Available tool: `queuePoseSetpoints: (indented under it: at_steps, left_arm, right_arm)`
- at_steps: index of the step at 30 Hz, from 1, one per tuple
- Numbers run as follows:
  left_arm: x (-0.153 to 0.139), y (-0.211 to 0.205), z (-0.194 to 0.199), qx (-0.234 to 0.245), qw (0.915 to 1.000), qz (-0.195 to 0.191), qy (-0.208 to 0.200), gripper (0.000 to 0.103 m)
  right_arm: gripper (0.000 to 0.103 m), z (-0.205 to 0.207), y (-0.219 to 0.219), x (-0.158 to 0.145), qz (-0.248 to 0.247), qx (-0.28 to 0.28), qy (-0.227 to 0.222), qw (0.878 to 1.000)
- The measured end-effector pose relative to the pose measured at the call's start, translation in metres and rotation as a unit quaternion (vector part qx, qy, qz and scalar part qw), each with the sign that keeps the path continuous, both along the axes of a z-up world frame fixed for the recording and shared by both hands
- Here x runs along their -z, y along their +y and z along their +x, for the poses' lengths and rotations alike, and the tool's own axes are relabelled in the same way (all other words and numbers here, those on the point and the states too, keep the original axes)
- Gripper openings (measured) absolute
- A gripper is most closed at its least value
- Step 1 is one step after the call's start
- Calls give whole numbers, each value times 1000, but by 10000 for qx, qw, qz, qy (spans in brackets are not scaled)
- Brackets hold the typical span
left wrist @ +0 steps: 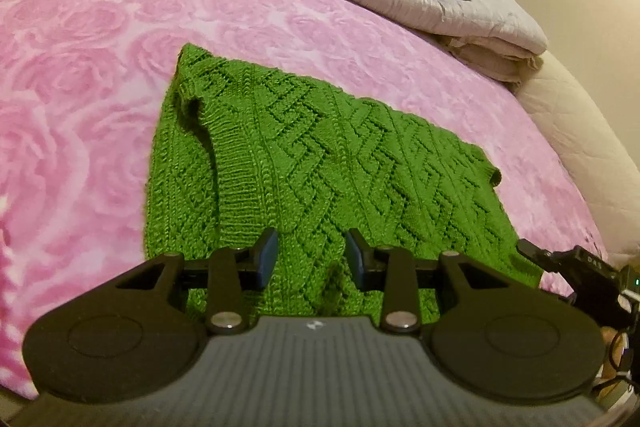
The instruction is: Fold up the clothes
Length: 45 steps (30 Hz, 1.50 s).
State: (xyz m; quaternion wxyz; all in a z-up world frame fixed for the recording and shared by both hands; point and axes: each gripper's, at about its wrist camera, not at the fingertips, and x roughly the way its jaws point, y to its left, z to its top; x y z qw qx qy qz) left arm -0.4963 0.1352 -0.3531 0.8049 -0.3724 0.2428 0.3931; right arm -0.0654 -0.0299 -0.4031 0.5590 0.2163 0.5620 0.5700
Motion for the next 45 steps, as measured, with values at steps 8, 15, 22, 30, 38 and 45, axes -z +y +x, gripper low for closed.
queuePoseSetpoints:
  at_steps: [8, 15, 22, 30, 38, 45]
  left_arm:
    - [15, -12, 6, 447, 9958, 573, 565, 20]
    - [4, -5, -10, 250, 9970, 668, 314, 18]
    - [15, 9, -19, 116, 9985, 456, 278, 13]
    - [-1, 5, -75, -568, 9978, 259, -229, 13]
    - [1, -4, -126, -1059, 9935, -7, -414, 13]
    - [6, -15, -136, -1128, 9924, -213, -455, 13]
  right_arm:
    - [22, -14, 13, -11, -748, -106, -693, 9947]
    - [24, -21, 20, -14, -953, -106, -916, 9912]
    - [21, -32, 29, -19, -1117, 17, -1211, 9863]
    - [17, -157, 69, -84, -1574, -635, -5263, 8332]
    - [21, -340, 66, -70, 163, -2590, -6546, 7100]
    - [46, -335, 63, -73, 263, -3184, -5762, 7523]
